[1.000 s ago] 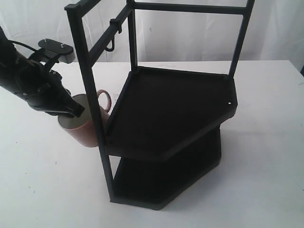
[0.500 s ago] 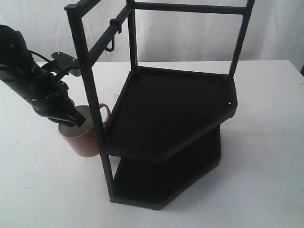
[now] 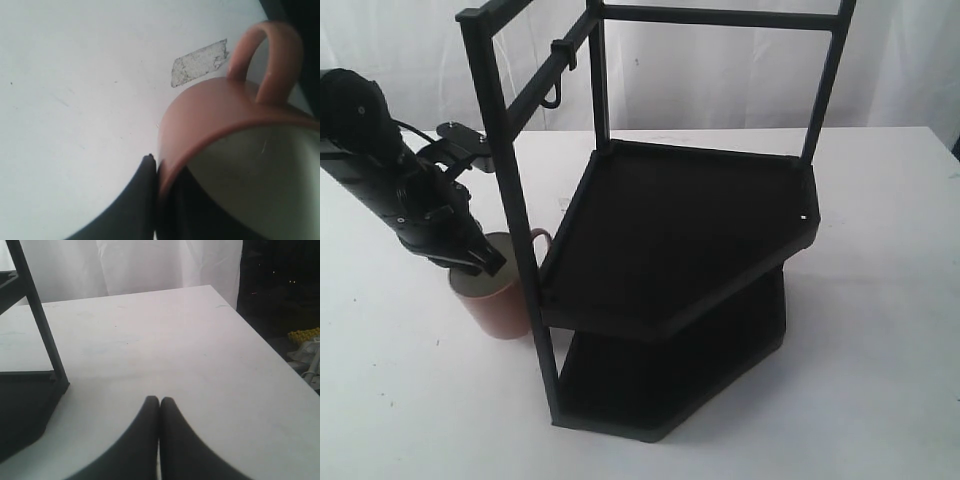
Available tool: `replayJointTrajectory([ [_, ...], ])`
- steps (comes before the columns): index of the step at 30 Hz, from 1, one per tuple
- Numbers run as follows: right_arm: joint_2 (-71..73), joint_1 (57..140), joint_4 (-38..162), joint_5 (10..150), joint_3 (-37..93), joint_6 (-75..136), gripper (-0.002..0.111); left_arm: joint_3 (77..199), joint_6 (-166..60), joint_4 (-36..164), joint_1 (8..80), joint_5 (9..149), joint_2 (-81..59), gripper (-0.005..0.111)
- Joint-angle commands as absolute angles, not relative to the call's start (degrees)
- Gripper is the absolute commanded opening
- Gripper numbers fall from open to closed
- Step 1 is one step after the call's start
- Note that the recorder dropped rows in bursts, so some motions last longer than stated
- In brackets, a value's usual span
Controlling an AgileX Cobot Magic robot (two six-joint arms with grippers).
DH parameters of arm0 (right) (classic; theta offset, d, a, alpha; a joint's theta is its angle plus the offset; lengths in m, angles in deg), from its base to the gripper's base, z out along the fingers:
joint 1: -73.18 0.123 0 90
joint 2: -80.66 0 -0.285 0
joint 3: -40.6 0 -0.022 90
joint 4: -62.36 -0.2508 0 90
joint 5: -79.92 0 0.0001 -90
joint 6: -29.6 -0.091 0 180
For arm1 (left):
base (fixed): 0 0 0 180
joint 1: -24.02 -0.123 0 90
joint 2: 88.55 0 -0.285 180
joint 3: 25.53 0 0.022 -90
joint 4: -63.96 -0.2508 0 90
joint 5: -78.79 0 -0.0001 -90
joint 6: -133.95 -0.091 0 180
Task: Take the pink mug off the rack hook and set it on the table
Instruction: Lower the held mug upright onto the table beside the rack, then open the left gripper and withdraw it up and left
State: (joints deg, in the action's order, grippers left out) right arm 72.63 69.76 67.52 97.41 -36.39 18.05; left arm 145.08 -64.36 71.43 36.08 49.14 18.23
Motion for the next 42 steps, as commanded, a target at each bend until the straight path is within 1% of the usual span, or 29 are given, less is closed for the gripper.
replayJointTrajectory([
  [1,72.87,69.18,67.91,96.96,-36.61,17.82,0.0,145.23,-64.03,71.87,36.16,48.76,18.75,0.0],
  [5,72.87,69.18,67.91,96.96,-36.61,17.82,0.0,145.23,-64.03,71.77,36.16,48.76,18.74,0.001],
  [7,72.87,69.18,67.91,96.96,-36.61,17.82,0.0,145.23,-64.03,71.77,36.16,48.65,18.74,0.009],
  [10,72.87,69.18,67.91,96.96,-36.61,17.82,0.0,145.23,-64.03,71.77,36.16,48.65,18.74,0.025],
  [13,72.87,69.18,67.91,96.96,-36.61,17.82,0.0,145.23,-64.03,71.77,36.16,48.65,18.74,0.037],
  [16,72.87,69.18,67.91,96.96,-36.61,17.82,0.0,145.23,-64.03,71.77,36.16,48.65,18.74,0.044],
  [19,72.87,69.18,67.91,96.96,-36.61,17.82,0.0,145.23,-64.03,72.02,36.16,48.65,18.74,0.048],
  [23,72.87,69.18,67.91,96.96,-36.61,17.82,0.0,147.46,-63.8,74.64,36.16,44.49,17.16,0.048],
  [25,72.87,69.18,67.91,96.96,-36.61,17.82,0.0,151.54,-61.59,74.59,36.16,40.57,15.06,0.047],
  [27,72.87,69.18,67.91,96.96,-36.61,17.82,0.0,155.35,-58.5,70.07,36.16,35.32,12.74,0.045],
  [29,72.87,69.18,67.91,96.96,-36.61,17.82,0.0,155.73,-53.31,63.04,36.16,32.6,10.84,0.037],
  [30,72.87,69.18,67.91,96.96,-36.61,17.82,0.0,154.57,-50.7,59.52,36.16,32.35,10.22,0.028],
  [31,72.87,69.18,67.91,96.96,-36.61,17.82,0.0,153.3,-49.16,57.52,36.16,33.6,10.04,0.021],
  [32,72.87,69.18,67.91,96.96,-36.61,17.82,0.0,150.5,-46.56,55.13,36.16,35.69,9.89,0.007],
  [33,72.87,69.18,67.91,96.96,-36.61,17.82,0.0,148.44,-45.07,53.57,36.16,37.78,9.66,0.0],
  [38,72.87,69.18,67.91,96.96,-36.61,17.82,0.0,138.85,-33.76,48.31,36.04,49.63,7.61,0.0],
  [42,72.87,69.18,67.91,96.96,-36.61,17.82,0.0,132.64,-22.93,42.76,34.17,56.72,2.7,0.0],
])
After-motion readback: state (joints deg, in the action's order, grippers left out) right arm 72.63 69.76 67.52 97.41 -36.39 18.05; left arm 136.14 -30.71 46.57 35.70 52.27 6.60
